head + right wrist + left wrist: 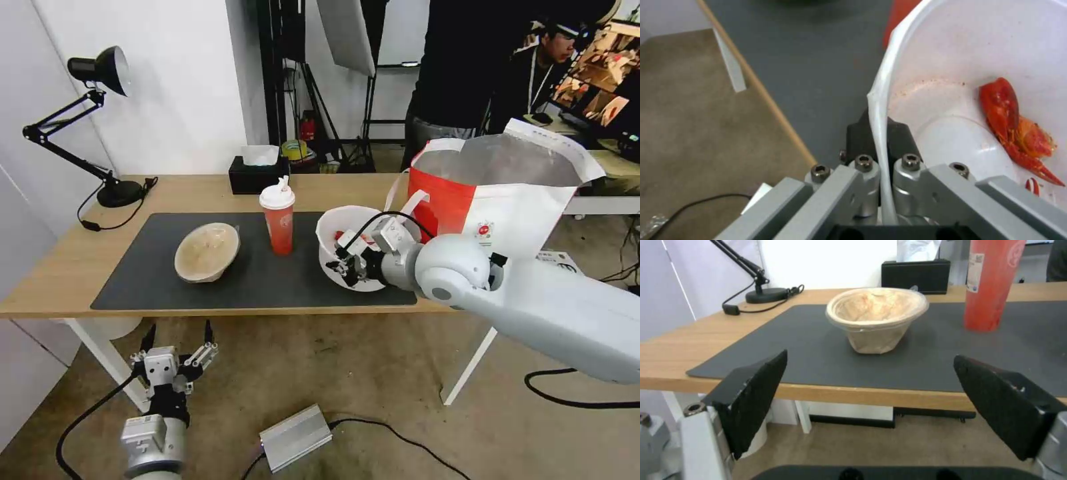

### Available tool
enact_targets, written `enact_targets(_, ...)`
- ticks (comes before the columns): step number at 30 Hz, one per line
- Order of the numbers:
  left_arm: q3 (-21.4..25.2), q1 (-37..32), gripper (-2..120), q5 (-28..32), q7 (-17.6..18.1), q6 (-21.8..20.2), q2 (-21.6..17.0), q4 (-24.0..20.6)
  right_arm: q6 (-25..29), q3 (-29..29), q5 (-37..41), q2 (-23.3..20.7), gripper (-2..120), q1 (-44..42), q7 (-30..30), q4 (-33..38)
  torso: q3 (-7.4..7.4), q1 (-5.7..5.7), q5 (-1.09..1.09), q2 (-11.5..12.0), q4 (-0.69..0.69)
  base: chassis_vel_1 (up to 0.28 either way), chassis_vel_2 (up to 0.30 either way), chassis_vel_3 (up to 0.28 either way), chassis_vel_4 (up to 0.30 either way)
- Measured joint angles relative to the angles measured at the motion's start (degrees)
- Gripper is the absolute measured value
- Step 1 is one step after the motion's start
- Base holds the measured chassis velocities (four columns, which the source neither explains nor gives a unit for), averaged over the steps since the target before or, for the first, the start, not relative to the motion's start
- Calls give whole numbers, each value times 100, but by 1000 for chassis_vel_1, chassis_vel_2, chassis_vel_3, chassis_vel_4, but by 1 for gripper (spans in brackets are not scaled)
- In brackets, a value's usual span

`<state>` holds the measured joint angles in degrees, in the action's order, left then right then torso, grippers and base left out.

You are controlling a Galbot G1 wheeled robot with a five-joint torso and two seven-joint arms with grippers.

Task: Pick up the trash from the table and place it into the takeout bag.

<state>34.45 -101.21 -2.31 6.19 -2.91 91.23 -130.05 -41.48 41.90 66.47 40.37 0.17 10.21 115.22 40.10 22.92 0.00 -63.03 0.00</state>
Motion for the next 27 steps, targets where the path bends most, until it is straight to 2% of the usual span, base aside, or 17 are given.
enact_targets(17, 5, 8, 100, -3, 0, 0, 0, 5, 4, 176, 726, -29, 0, 252, 268, 714, 0, 0, 0, 0, 0, 0, 0, 0, 0)
enact_targets(27, 33, -10, 100, -3, 0, 0, 1, 4, 6, 337, 1094, -331, 0, 865, 300, 1192, 0, 0, 0, 0, 0, 0, 0, 0, 0)
